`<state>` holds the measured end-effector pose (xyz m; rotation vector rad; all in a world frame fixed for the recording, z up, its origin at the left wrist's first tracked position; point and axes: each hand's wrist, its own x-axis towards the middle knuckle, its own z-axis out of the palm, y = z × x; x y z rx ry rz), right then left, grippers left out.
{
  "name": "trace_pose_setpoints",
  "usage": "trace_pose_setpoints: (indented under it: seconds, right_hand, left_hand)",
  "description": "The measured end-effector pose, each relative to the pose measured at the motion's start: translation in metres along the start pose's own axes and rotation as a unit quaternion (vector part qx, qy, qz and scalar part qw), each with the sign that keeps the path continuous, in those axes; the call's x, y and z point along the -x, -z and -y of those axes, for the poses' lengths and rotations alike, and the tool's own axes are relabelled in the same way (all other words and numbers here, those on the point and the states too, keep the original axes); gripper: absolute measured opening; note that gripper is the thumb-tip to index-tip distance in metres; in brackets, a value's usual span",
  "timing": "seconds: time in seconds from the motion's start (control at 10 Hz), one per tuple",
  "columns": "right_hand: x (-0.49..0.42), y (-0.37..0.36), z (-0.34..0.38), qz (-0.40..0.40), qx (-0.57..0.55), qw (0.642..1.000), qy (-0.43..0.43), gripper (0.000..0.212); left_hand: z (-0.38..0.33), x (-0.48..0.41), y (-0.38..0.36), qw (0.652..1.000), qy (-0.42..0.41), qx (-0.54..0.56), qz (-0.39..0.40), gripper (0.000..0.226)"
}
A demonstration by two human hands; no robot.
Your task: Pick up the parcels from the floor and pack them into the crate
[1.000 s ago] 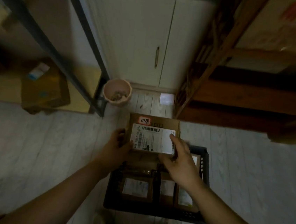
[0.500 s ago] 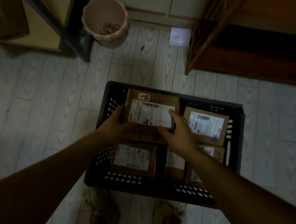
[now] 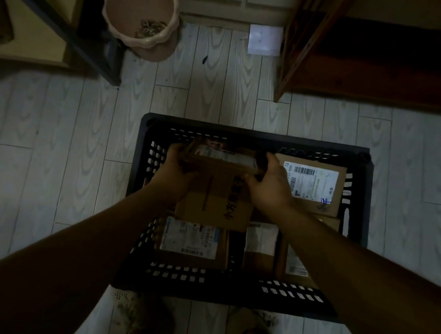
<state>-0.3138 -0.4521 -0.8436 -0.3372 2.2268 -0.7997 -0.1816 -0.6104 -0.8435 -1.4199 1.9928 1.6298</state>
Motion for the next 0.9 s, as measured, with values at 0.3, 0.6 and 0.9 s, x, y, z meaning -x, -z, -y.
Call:
trace_pose_setpoints:
  seconds: [0.3,0.6,0.9]
  right_hand:
    - [0.007,-0.002,-0.008,-0.04,0.131,0.979,0.148,0.055]
    - [0.011,0.004,-0.035,0.13,0.387,0.895,0.178,0.085]
    - [0.062,0.093,-0.016,0.111,0.39,0.912,0.059,0.081]
  left_hand:
    - [0.004,-0.004,-0.016,0.98,-0.091,-0.17,-0.057,0.069]
    - [0.016,0.002,-0.015,0.868,-0.108,-0.479,0.078,0.089]
    - [-0.035,0.075,0.032,0.904,-0.054,-0.421,0.042,0.093]
